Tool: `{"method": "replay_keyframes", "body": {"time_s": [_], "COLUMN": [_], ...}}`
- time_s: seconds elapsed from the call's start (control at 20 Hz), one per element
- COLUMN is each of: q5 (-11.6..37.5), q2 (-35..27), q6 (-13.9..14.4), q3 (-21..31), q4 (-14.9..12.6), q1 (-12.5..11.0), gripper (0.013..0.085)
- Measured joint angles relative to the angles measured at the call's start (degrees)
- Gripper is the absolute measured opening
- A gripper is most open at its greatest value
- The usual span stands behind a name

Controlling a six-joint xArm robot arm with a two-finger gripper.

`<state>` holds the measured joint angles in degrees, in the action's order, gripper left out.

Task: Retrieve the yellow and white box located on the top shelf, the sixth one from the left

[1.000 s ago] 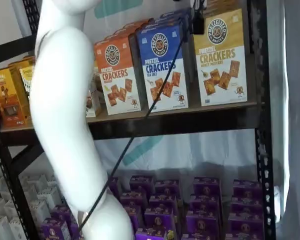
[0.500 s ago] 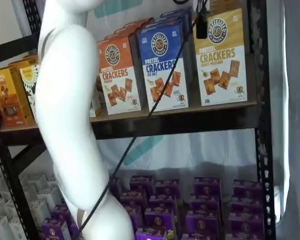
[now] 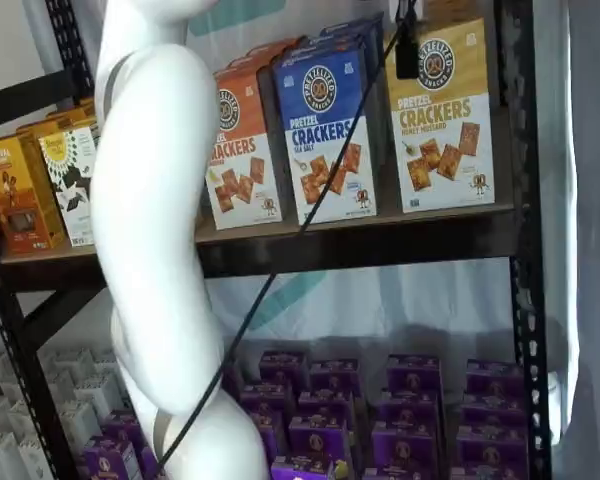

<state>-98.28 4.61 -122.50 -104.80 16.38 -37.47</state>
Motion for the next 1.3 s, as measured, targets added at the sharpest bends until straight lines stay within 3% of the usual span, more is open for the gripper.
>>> {"method": "replay_keyframes", "body": {"time_s": [0.45,0.8,1.3], "q5": [-0.8,1.0,1.5], "q2": [-0.3,1.5,2.4], "q6": [0.0,-0.4,-0.2], "q3": [-1.2,1.4,3.0], "q4": [-2.2,-4.6,-5.1], "q1": [0.7,1.5,1.9], "gripper": [0.085,0.085,0.085]}}
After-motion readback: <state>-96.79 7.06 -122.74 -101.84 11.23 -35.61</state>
